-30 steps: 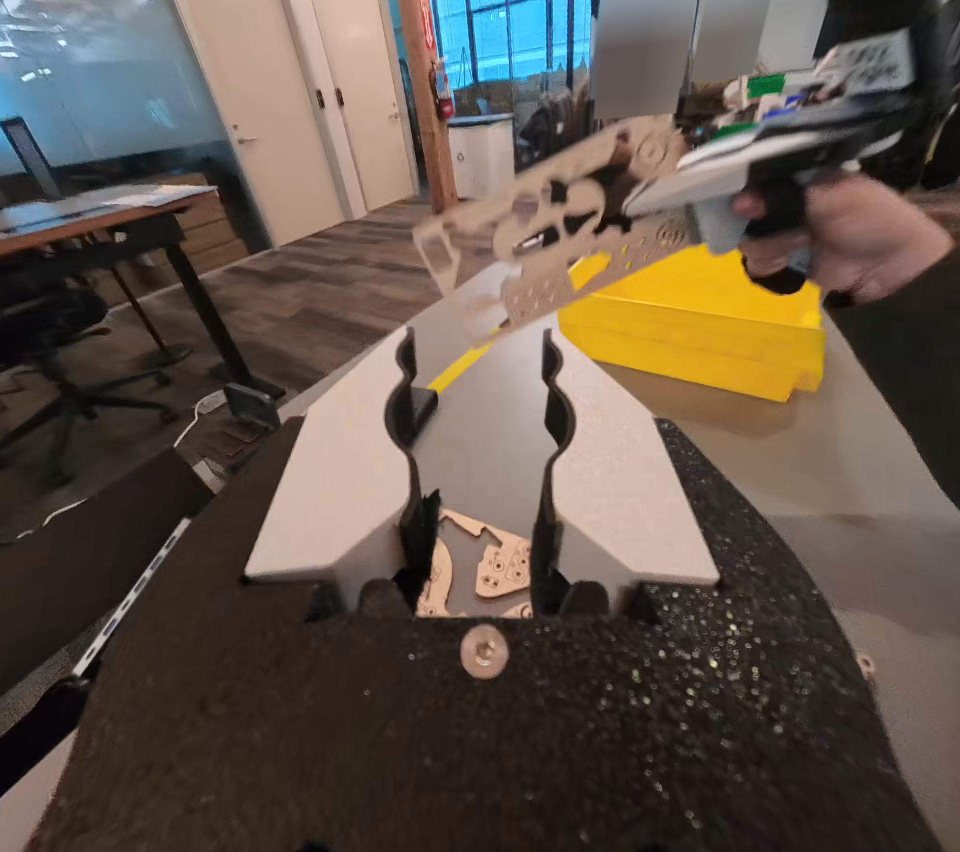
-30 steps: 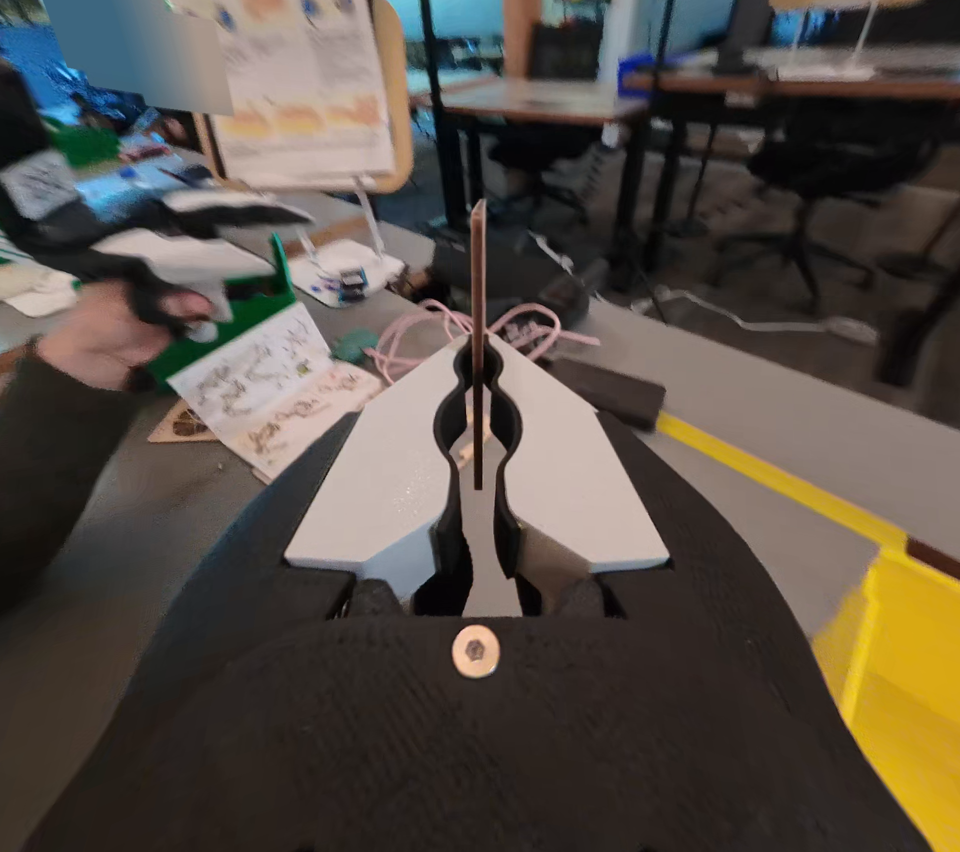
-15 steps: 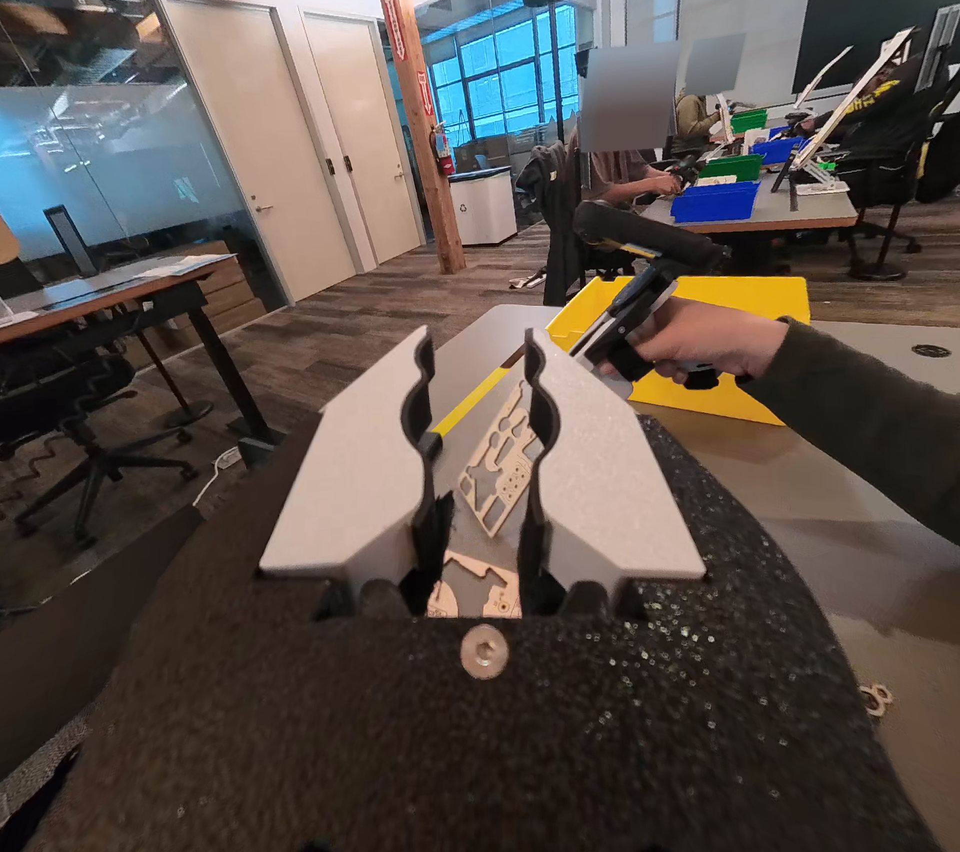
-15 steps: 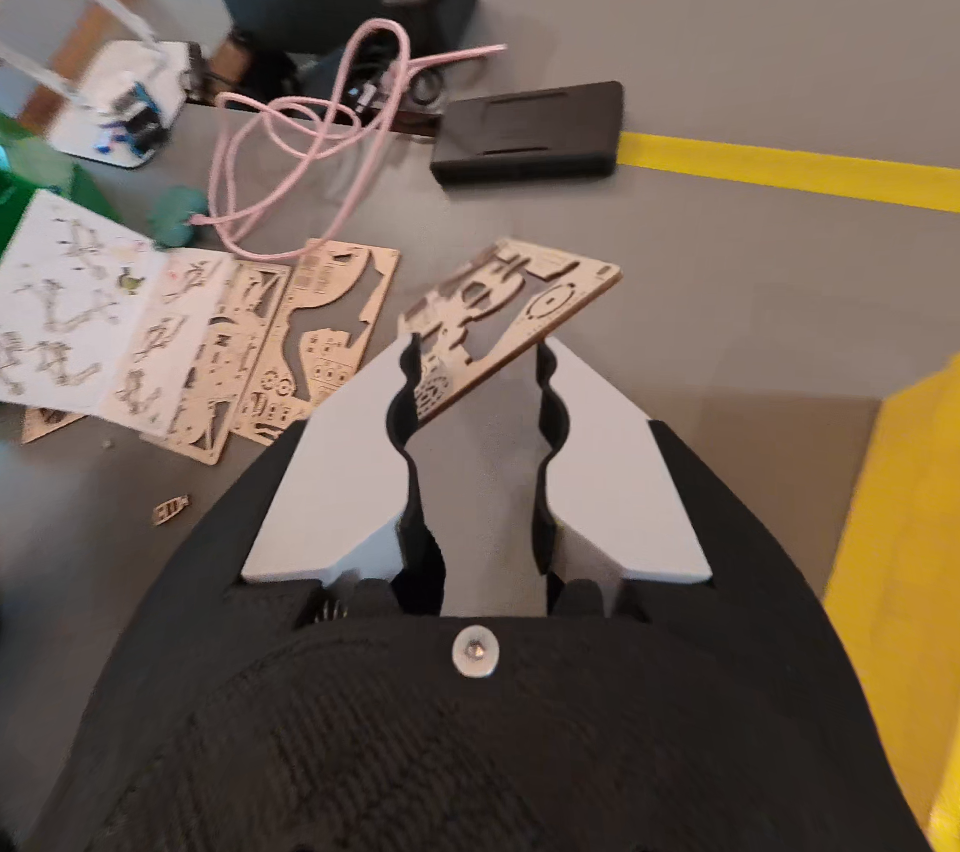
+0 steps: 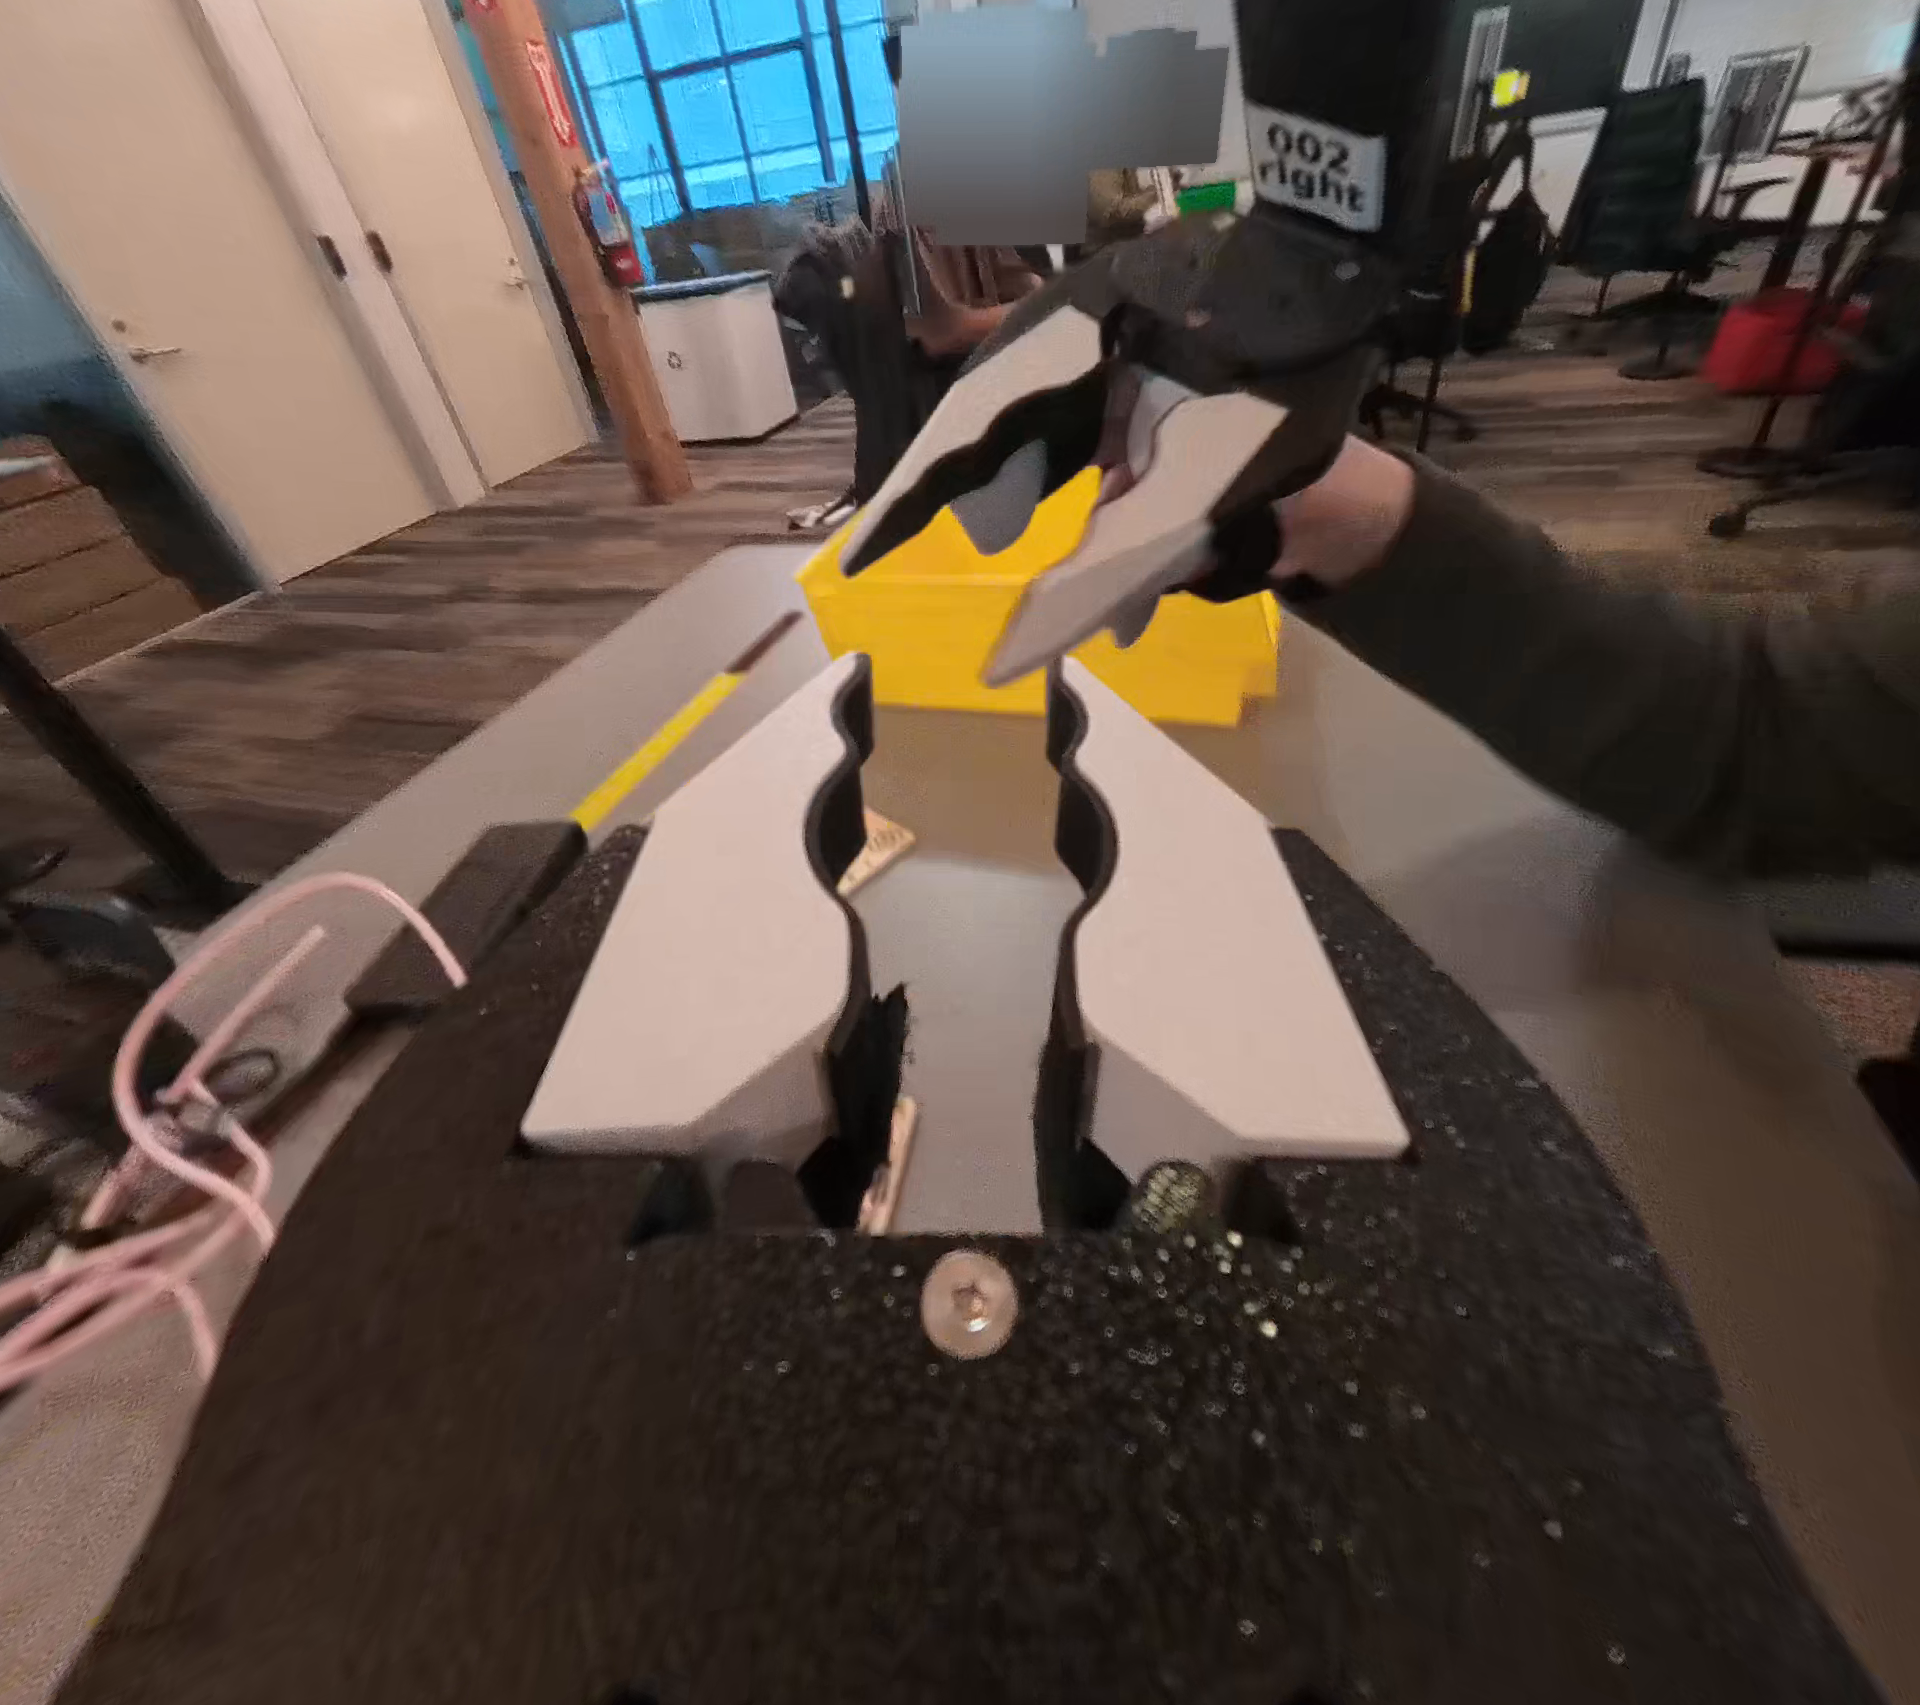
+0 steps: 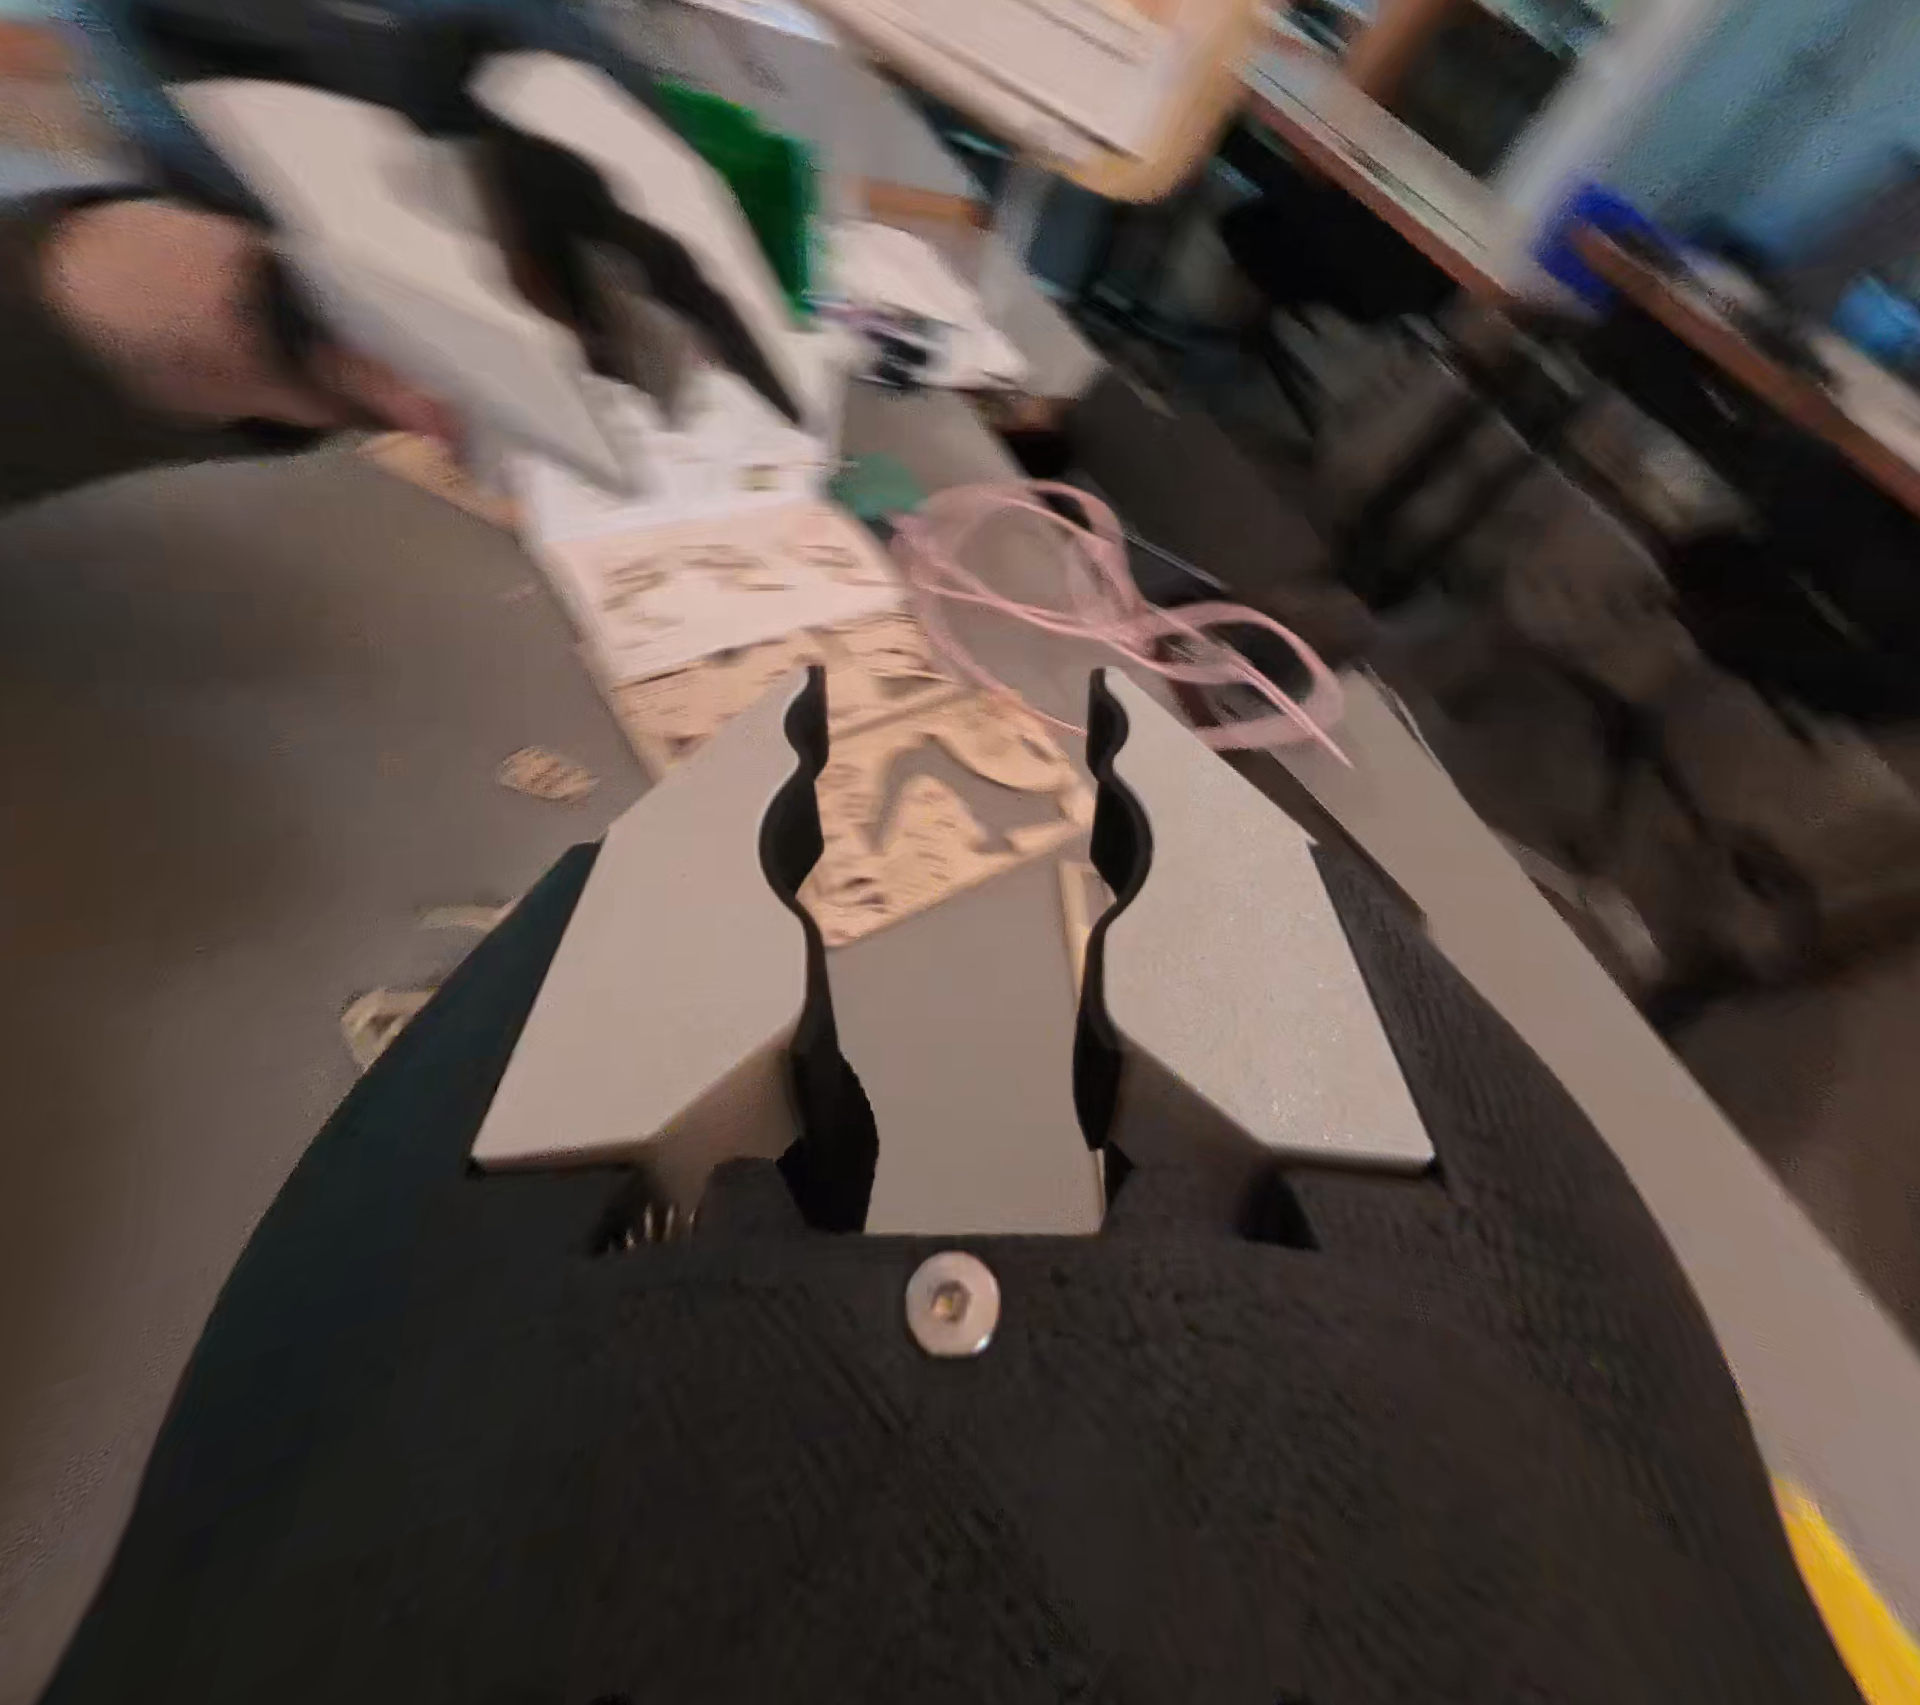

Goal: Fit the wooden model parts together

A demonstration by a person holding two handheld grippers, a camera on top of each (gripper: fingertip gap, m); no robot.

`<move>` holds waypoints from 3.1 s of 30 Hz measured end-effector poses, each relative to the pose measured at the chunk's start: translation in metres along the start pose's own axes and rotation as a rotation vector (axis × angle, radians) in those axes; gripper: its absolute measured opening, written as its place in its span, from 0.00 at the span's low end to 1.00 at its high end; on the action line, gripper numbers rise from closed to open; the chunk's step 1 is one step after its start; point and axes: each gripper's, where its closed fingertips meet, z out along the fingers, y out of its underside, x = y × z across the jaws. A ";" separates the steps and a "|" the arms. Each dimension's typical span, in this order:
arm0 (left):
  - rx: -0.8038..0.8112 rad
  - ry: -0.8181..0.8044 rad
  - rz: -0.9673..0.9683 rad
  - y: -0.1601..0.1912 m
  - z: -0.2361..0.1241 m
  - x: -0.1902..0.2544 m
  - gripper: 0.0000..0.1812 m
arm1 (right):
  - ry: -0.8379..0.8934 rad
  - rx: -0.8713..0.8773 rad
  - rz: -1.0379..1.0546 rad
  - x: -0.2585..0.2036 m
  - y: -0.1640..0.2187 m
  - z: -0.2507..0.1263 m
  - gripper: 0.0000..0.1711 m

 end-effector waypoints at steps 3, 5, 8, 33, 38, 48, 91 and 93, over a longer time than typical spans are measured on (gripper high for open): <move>0.054 -0.133 0.116 0.041 -0.021 0.008 0.09 | -0.396 0.015 -0.181 -0.090 0.051 -0.007 0.19; 0.159 -0.277 0.197 0.054 -0.048 0.005 0.04 | -0.550 -0.049 -0.150 -0.120 0.092 -0.015 0.15; 0.177 -0.359 0.234 0.062 -0.067 0.003 0.05 | -0.628 -0.005 -0.103 -0.138 0.109 -0.023 0.16; 0.028 -0.247 0.380 0.082 -0.045 0.032 0.05 | -0.217 -0.300 -1.036 -0.149 0.153 0.013 0.01; 0.040 -0.229 0.388 0.080 -0.043 0.038 0.05 | -0.153 -0.162 -0.776 -0.135 0.124 0.011 0.01; 0.056 0.030 0.192 0.077 -0.026 0.073 0.31 | -0.662 0.231 0.290 -0.142 0.059 -0.020 0.01; -0.114 0.116 0.532 0.100 -0.031 0.092 0.41 | -0.948 0.011 0.861 -0.155 0.073 -0.021 0.00; -0.116 0.110 0.587 0.100 -0.032 0.093 0.44 | -1.005 -0.026 0.911 -0.159 0.075 -0.025 0.00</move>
